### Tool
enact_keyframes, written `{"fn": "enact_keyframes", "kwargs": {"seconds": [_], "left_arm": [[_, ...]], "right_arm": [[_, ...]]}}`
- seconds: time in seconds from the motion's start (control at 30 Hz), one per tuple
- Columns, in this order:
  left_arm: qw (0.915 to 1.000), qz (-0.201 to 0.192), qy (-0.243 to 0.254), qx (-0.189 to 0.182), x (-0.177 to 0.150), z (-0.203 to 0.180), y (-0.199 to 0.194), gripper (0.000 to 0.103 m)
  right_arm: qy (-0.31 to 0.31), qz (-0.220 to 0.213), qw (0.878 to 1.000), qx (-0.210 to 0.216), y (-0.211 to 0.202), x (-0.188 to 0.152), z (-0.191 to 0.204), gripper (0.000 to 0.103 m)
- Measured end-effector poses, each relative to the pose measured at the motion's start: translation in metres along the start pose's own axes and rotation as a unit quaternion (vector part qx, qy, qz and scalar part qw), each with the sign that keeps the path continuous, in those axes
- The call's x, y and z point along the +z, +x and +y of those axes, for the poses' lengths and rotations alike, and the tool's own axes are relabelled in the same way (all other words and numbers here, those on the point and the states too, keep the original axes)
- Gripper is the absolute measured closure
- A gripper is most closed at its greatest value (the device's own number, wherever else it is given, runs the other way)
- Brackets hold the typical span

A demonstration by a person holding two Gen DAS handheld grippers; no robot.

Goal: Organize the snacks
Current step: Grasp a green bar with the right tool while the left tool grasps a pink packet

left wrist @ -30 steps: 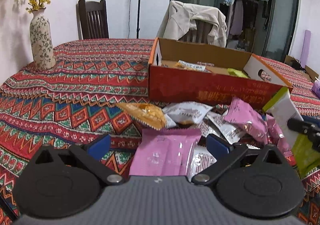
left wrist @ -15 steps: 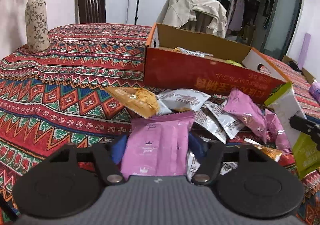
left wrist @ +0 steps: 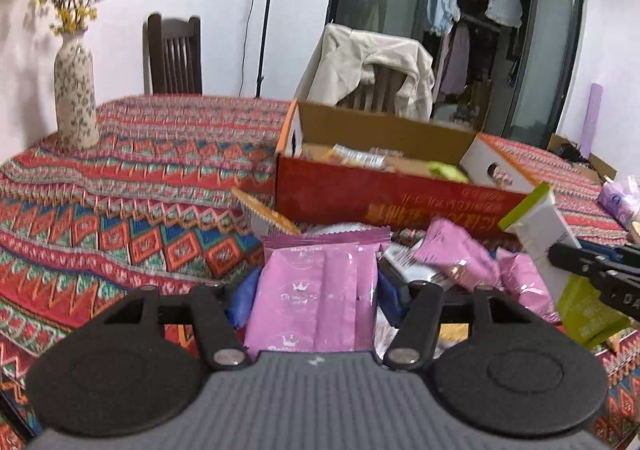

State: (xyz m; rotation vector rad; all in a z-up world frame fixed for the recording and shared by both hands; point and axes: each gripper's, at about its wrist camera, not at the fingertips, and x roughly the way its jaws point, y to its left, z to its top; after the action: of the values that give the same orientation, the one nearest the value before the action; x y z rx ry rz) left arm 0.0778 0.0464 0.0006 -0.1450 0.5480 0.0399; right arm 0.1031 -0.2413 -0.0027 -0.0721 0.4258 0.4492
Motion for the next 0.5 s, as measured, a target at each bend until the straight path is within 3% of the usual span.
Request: {"fn": "enact_keyframes", "kwargs": {"seconds": [0.5], "left_arm": [[0.9952, -0.092, 0.033, -0.010, 0.065, -0.043, -0.006, 0.041]], "right_arm": [[0.003, -0.042, 0.999, -0.003, 0.007, 0.046, -0.007, 0.083]]}}
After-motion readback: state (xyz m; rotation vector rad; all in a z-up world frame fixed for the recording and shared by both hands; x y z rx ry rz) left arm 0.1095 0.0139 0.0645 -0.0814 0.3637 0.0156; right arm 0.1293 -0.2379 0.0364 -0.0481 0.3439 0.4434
